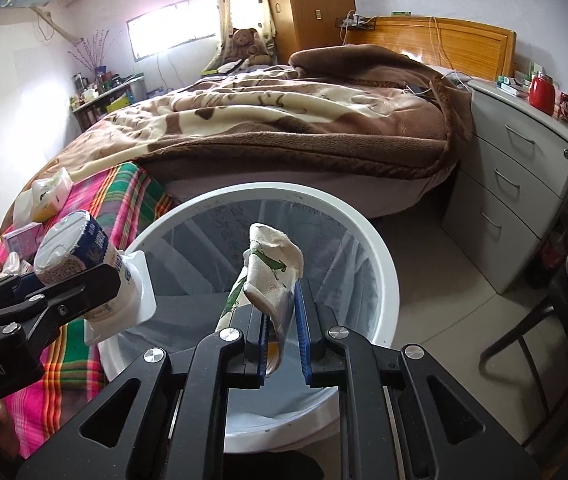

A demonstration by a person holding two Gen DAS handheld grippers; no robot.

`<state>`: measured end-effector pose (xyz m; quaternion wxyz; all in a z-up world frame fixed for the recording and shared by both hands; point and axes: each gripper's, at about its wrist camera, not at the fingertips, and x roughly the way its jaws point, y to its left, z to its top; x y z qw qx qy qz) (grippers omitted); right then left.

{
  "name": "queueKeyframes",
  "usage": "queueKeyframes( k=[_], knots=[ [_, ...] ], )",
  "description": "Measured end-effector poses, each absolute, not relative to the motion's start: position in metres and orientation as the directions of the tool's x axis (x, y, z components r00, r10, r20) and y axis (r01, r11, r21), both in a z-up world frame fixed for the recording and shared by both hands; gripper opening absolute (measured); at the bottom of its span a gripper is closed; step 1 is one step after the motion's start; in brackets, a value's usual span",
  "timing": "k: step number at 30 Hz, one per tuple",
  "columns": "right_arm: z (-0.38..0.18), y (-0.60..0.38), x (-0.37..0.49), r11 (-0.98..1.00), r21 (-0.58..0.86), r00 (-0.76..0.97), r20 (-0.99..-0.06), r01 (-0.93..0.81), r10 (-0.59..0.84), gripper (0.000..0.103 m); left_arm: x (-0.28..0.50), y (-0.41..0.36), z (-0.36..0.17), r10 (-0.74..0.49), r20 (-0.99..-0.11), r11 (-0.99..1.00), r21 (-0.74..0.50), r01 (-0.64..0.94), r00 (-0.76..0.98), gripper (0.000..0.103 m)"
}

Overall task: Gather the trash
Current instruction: 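Carry both items over the white wastebasket and open both tools to drop them, then move both tools back over the trash pile on the cloth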

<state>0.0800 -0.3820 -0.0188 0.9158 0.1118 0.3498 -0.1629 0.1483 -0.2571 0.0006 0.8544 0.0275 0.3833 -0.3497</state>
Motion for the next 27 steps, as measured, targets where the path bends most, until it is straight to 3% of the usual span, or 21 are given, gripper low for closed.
queueKeyframes(
  k=[2,4,6,15,27],
  knots=[
    [-0.019,-0.383,0.079,0.921,0.096,0.702,-0.678,0.378,-0.218,0.017,0.146,-0.256,0.002,-0.579,-0.665,0.751,-0.210,0.626,0.472,0.073],
    [-0.019,-0.383,0.080,0.920,0.104,0.704,-0.678,0.378,-0.212,0.033,0.146,-0.254,0.003,-0.578,-0.664,0.754,-0.213,0.621,0.474,0.075],
    [-0.017,-0.382,0.079,0.922,0.106,0.711,-0.671,0.373,-0.210,0.043,0.147,-0.251,0.004,-0.581,-0.661,0.756,-0.223,0.615,0.475,0.075],
    [-0.006,-0.370,0.078,0.933,0.119,0.746,-0.639,0.339,-0.190,0.044,0.140,-0.218,0.011,-0.556,-0.650,0.791,-0.224,0.569,0.518,0.076],
    [0.010,-0.310,0.092,0.977,0.150,0.820,-0.572,0.150,-0.038,0.044,0.132,-0.118,0.021,-0.440,-0.613,0.892,-0.217,0.396,0.656,0.079]
  ],
)
